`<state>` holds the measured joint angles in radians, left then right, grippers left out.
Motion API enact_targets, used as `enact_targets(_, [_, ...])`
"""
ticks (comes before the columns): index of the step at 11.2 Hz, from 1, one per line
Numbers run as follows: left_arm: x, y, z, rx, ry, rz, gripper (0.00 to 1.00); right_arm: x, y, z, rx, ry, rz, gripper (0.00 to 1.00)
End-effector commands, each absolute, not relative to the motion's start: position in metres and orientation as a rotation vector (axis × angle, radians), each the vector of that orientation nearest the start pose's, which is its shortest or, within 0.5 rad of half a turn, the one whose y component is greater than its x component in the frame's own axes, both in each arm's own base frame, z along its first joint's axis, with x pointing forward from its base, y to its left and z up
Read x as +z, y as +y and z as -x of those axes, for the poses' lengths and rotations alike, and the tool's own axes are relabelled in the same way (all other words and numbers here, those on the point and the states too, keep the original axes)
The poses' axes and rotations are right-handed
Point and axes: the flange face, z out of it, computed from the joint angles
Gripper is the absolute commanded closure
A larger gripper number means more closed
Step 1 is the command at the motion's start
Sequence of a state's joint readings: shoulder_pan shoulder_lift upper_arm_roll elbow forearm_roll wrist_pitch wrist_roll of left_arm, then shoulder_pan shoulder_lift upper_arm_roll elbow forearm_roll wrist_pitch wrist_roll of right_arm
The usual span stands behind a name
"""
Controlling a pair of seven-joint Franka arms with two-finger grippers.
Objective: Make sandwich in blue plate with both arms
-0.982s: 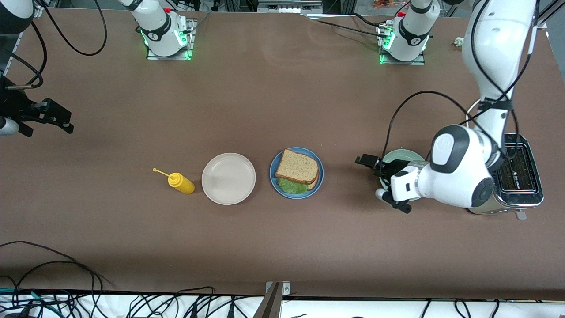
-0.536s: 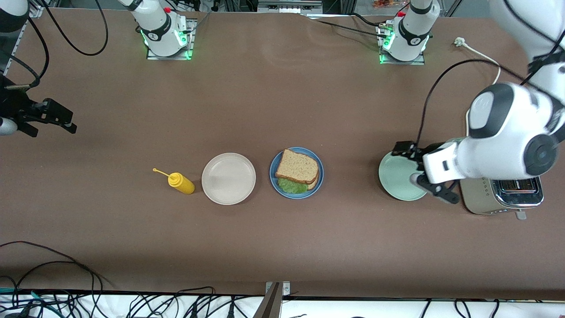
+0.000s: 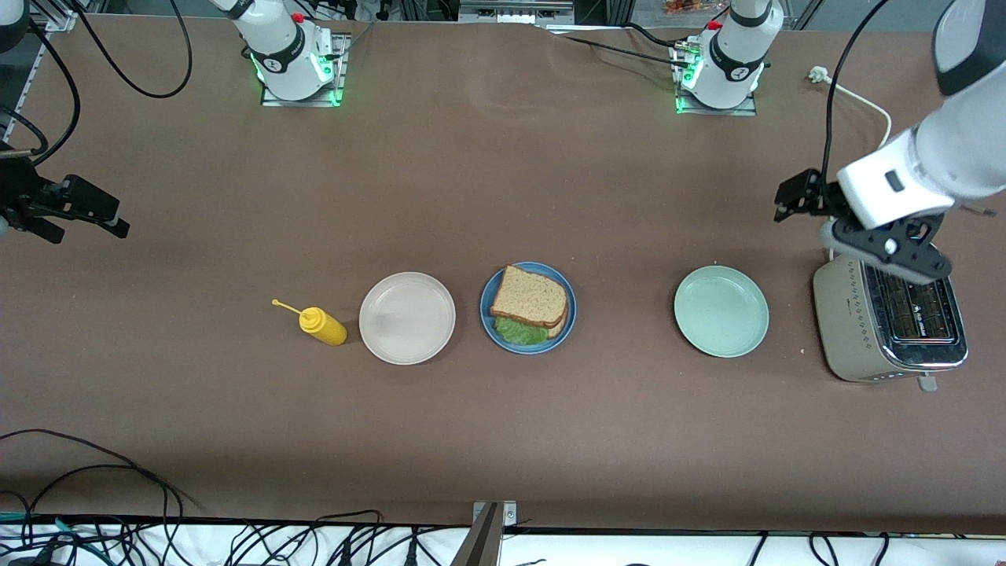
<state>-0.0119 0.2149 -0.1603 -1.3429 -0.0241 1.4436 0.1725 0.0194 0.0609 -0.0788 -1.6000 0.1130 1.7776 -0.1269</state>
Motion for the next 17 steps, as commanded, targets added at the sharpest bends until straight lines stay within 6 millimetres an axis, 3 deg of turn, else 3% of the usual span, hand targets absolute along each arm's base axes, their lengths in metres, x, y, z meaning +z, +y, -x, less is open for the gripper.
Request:
enact_targets(1, [0.621, -0.1, -0.559, 0.132, 0.441, 3.108, 0.0, 0.599, -0.025, -0.591, -0.183, -0.087, 3.026, 0.0])
enact_targets(3, [0.637, -0.095, -0.539, 0.038, 0.385, 3.108, 0.0, 0.598, -0.026, -0.591, -0.183, -0.085, 3.029, 0.0])
enact_targets(5, [0.618, -0.09, -0.525, 0.031, 0.364, 3.11, 0.0, 0.597, -0.027, -0.591, -0.177, -0.082, 3.035, 0.0])
enact_targets(10, [0.618, -0.084, -0.528, 0.028, 0.369, 3.043, 0.0, 0.593, -0.035, -0.593, -0.167, -0.061, 3.041, 0.0])
enact_targets(17, [0.621, -0.086, -0.536, 0.086, 0.362, 3.111, 0.0, 0.593, -0.032, -0.593, -0.161, -0.094, 3.101, 0.0])
